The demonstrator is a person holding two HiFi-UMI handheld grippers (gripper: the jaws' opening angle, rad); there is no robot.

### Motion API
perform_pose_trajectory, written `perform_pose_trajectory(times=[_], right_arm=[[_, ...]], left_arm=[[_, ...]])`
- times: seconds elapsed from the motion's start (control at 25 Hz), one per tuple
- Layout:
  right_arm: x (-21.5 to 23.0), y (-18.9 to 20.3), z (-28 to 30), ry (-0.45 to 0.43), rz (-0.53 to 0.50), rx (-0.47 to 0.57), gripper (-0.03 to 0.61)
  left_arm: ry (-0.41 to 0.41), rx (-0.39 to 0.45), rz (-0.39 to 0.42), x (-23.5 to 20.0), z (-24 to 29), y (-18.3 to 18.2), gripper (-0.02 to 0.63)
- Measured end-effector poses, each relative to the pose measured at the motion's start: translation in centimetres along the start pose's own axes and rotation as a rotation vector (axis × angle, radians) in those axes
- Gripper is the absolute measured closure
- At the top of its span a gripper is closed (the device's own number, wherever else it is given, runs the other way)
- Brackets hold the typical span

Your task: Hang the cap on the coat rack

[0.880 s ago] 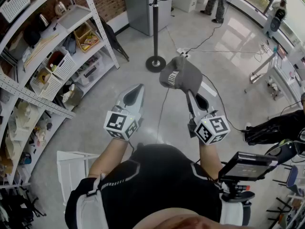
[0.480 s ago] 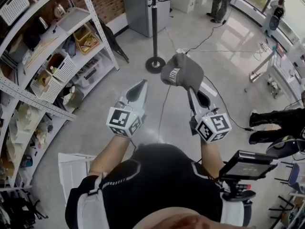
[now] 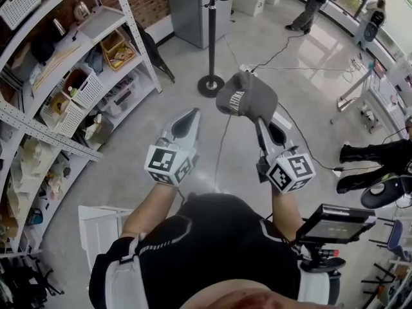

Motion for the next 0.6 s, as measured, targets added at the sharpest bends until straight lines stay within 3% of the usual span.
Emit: perform_pose_trajectory(times=[0.6], right_arm=[[-4.7, 1.4, 6.6, 0.007, -0.008, -0.002, 0.548]], left_arm=[[0.027, 0.009, -0.038, -8.3, -1.7, 0.7, 0.612]])
Point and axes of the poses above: the fingertips, and each gripper's own axes: z forward along the fingers, x to its right, y out of its underside, the point moved 9 cm from there along -z, backward along the fingers, and after that the axes turned 5 degrees about -y, right-handed, at the moved point
